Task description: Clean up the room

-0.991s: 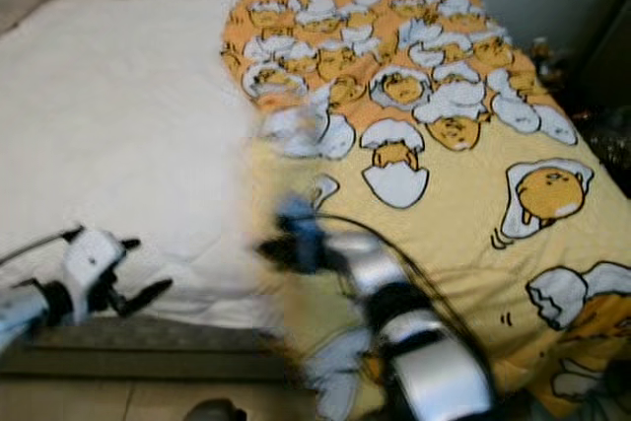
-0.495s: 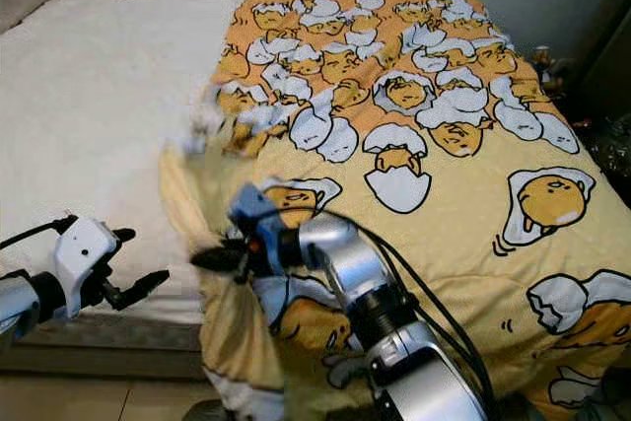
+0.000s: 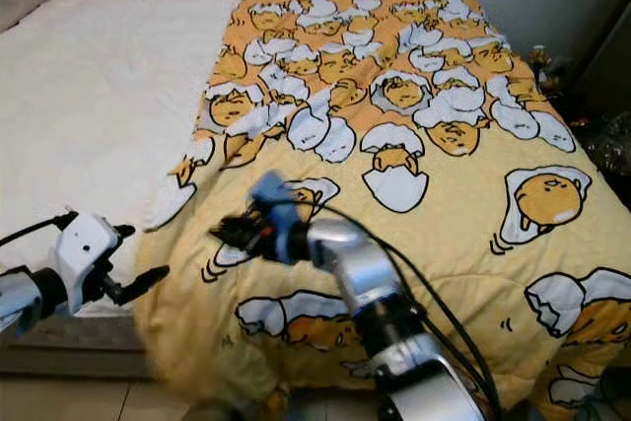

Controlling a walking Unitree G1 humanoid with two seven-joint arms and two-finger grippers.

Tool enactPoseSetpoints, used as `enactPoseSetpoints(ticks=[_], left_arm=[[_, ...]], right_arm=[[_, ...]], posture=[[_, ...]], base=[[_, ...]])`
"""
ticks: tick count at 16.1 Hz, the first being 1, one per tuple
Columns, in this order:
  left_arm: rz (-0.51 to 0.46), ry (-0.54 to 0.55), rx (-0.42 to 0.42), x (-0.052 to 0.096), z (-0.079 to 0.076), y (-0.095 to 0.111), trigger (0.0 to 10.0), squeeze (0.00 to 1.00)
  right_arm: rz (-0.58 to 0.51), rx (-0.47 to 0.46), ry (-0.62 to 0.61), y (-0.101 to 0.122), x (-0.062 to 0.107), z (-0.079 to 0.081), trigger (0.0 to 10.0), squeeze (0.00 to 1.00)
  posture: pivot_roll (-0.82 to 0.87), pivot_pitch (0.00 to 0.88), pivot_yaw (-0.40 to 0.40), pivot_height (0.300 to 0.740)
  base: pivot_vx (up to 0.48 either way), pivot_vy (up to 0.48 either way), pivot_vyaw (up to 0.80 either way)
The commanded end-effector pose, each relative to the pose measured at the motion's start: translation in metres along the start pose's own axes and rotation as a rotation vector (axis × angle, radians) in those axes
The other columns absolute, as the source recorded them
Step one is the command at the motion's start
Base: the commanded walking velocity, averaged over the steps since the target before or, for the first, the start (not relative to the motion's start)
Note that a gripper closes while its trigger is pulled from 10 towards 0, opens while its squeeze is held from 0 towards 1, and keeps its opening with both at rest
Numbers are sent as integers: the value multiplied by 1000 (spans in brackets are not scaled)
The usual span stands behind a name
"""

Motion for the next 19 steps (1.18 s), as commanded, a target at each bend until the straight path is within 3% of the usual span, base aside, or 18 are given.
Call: enactPoseSetpoints(ticks=[1, 3, 5, 7, 9, 11, 17, 19], left_arm=[[-22, 31, -5, -4, 4, 5, 10000, 0], [-91, 149, 58, -14, 9, 15, 10000, 0], [-117, 199, 85, -19, 7, 17, 10000, 0], [-157, 346, 141, -34, -4, 24, 10000, 0], [-176, 387, 213, -41, -13, 27, 10000, 0], [-179, 383, 213, -44, -17, 28, 10000, 0], [-168, 421, 222, -46, -17, 24, 10000, 0], [-163, 432, 223, -45, -15, 22, 10000, 0]], right_arm=[[-42, -4, -51, 5, 6, -5, 10000, 0], [-96, 42, -325, 1, 32, -33, 10000, 0], [-116, 56, -449, -7, 47, -43, 10000, 0], [-263, -70, -761, -34, 97, -64, 10000, 0], [-369, -207, -975, -52, 130, -75, 10000, 0], [-336, -198, -1052, -61, 137, -75, 10000, 0], [-334, -173, -1064, -58, 129, -72, 10000, 0], [-324, -158, -1058, -56, 127, -72, 10000, 0]], posture=[[260, 0, 10, 740], [250, 0, 2, 740], [230, 0, 1, 740], [189, 0, 16, 740], [172, 0, 22, 740], [166, 0, 21, 740], [175, 0, 7, 740], [184, 0, -1, 740]], base=[[0, 0, 0], [0, 0, 0], [0, 0, 0], [0, 0, 0], [0, 289, 0], [0, 298, 0], [0, 302, -745], [0, 300, 0]])
Point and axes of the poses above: a point about 5 cm out from each wrist's last joint towards the gripper, its own x axis pointing back from the gripper into the wrist, its own y axis along the axis of the wrist's last joint, z = x × y, the point moved 2 cm from there along -x, pointing out of the wrist towards the gripper, and after that the axes turned 8 degrees about -x, right-handed, at the moved point
